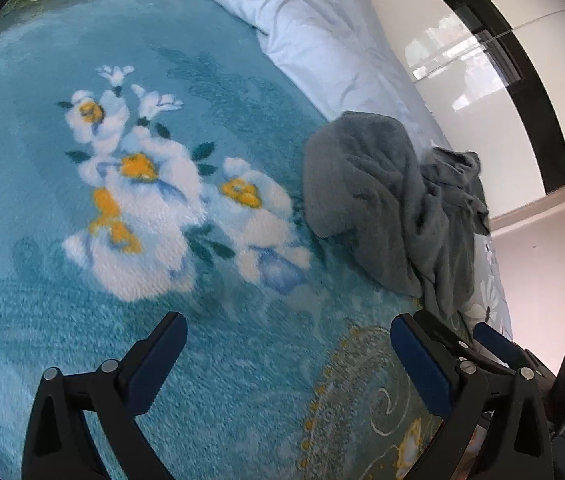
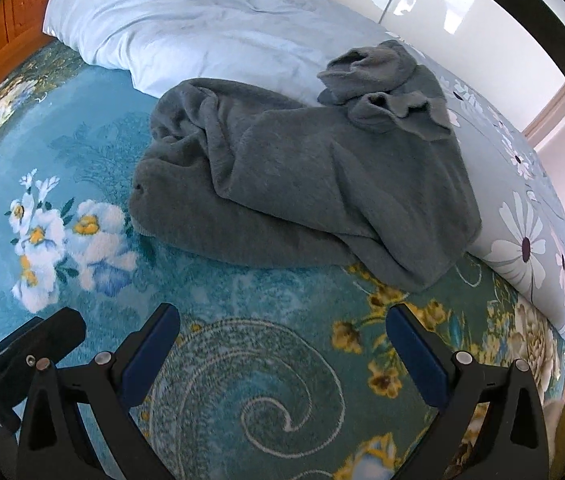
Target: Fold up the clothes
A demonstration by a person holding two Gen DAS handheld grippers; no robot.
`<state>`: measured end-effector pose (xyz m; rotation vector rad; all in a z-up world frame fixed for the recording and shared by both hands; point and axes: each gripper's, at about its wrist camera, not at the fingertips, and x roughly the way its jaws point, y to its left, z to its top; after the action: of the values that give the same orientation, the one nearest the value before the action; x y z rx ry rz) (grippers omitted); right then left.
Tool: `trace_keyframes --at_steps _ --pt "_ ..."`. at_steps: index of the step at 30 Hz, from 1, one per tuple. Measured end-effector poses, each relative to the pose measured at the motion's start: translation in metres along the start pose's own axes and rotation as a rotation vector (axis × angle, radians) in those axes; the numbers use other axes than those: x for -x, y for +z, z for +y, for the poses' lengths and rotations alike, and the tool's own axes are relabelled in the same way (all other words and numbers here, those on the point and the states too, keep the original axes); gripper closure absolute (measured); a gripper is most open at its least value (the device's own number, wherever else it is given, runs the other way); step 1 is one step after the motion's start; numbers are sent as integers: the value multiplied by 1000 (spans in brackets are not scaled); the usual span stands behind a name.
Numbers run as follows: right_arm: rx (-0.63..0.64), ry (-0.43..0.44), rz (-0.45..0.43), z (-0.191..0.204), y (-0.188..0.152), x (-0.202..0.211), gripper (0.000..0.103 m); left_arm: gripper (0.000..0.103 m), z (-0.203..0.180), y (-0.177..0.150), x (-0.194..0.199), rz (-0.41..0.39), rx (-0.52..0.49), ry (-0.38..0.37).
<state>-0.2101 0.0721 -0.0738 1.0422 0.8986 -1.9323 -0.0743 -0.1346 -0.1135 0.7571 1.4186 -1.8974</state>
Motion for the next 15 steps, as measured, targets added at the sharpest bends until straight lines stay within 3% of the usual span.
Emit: trace_keyframes --at_steps 15 --pt "49 -46 11 4 28 -20 0 0 8 -3 -12 -13 55 -23"
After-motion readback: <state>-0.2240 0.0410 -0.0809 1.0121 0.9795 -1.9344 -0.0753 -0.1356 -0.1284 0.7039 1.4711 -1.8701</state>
